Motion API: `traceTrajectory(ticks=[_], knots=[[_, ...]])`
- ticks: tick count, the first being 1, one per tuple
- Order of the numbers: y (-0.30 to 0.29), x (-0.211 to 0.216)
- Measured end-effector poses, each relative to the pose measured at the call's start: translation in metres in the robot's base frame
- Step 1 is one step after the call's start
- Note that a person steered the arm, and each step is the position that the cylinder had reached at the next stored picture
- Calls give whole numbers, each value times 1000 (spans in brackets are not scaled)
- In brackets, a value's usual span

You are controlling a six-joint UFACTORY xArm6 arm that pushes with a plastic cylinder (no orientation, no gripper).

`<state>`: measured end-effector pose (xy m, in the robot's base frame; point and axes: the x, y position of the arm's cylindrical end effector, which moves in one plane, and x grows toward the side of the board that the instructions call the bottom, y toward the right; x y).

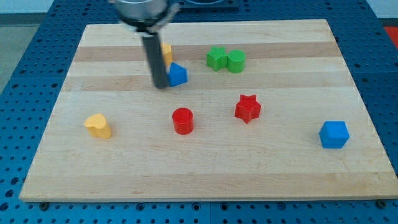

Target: Move the triangle bottom of the green star

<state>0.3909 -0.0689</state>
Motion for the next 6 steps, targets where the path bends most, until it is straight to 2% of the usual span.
traceTrajectory(ticks=[1, 2, 3, 4, 5, 6], knots=[[48, 0], [58, 6], [39, 36], [68, 24], [66, 19], [-22, 20]])
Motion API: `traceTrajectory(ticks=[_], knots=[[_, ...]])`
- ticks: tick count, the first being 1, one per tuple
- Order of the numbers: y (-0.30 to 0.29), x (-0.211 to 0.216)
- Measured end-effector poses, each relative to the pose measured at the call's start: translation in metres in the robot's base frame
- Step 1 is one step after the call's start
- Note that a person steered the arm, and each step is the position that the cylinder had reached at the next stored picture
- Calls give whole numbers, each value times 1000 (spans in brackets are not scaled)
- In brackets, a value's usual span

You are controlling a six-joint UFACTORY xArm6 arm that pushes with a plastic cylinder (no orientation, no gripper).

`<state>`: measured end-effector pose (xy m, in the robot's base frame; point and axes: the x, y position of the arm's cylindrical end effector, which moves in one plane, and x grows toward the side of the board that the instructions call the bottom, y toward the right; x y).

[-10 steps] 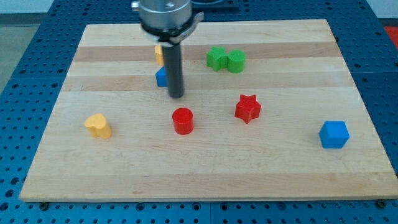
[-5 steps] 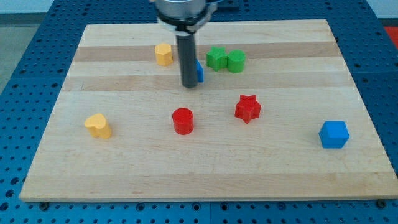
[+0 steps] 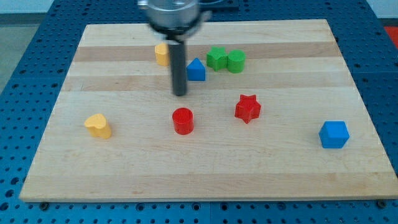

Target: Move the triangle bottom of the green star

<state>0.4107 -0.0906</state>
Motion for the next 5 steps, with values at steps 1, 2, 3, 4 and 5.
traceTrajectory(ticks=[1, 2, 3, 4, 5], knots=[[-32, -26], [-7, -39], [34, -39], [66, -39], [75, -37]])
